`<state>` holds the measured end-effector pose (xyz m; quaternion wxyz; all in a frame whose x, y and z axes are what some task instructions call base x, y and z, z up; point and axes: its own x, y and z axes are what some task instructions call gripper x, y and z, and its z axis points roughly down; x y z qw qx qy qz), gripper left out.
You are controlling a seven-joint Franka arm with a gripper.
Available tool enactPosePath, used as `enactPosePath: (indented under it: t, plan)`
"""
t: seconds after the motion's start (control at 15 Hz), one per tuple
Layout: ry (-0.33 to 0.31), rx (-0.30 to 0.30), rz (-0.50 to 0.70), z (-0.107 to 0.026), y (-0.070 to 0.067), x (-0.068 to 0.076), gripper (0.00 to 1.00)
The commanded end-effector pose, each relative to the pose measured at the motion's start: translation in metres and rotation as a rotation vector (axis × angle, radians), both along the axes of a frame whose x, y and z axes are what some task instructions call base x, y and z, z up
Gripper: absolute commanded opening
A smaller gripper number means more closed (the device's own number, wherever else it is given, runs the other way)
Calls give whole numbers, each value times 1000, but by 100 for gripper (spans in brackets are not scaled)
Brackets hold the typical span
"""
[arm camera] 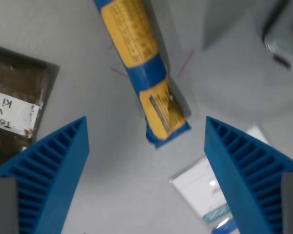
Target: Move above the blue bag
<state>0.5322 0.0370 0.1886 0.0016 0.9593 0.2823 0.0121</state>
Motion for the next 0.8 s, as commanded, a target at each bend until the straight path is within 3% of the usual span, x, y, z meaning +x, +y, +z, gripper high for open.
enactPosePath:
  t: [0.07,0.8]
  plan:
    - [-2,-6,327,-6,4,11,100]
    - [1,-9,306,-23,10,23,100]
